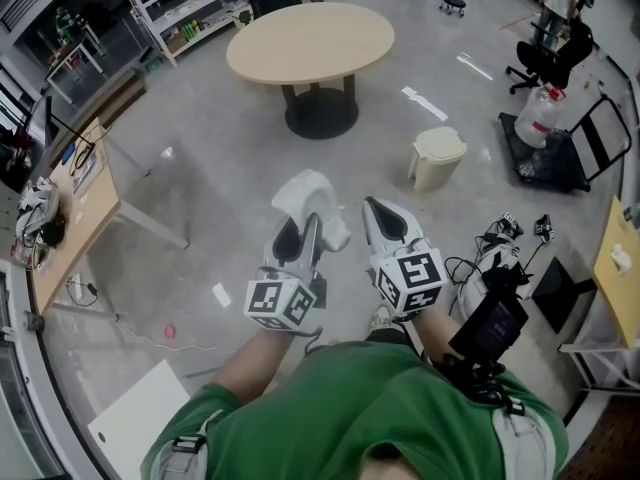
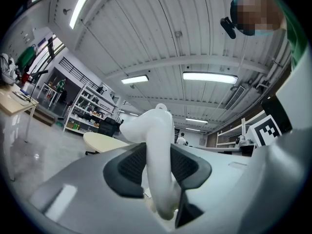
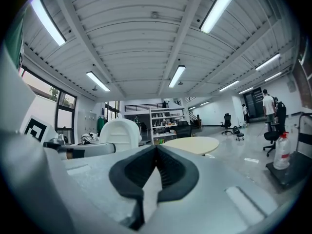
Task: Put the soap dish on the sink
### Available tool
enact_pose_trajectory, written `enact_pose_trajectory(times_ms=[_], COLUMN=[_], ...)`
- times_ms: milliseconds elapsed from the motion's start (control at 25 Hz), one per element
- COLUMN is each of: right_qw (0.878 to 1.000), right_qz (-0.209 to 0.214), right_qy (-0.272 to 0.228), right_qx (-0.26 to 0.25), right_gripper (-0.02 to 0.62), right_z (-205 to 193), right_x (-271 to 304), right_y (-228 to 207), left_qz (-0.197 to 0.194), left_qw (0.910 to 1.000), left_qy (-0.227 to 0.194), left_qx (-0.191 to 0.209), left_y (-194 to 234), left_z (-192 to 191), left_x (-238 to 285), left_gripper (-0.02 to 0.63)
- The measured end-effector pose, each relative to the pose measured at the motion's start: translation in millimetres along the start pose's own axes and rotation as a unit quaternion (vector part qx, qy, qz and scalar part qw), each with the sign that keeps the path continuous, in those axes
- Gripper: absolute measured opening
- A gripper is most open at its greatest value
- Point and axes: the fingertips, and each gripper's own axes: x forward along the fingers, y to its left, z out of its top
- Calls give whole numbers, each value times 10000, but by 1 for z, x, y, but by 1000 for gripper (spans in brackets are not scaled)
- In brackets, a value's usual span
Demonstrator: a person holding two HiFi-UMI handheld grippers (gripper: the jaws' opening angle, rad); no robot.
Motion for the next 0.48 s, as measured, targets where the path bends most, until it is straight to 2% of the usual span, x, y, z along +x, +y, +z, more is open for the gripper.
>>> enact_pose_trajectory(times_ms=[480], right_qw=[9997], right_qz=[236], right_qy=[13], right_qx=[80], right_gripper=[2], right_z=[7], right_x=[29], right_y=[-96], left_qz=[206], left_qw=[9998], left_qy=[0], left_qx=[39], left_y=[-31], left_z=[-24], left_x=[93], left_gripper=[144])
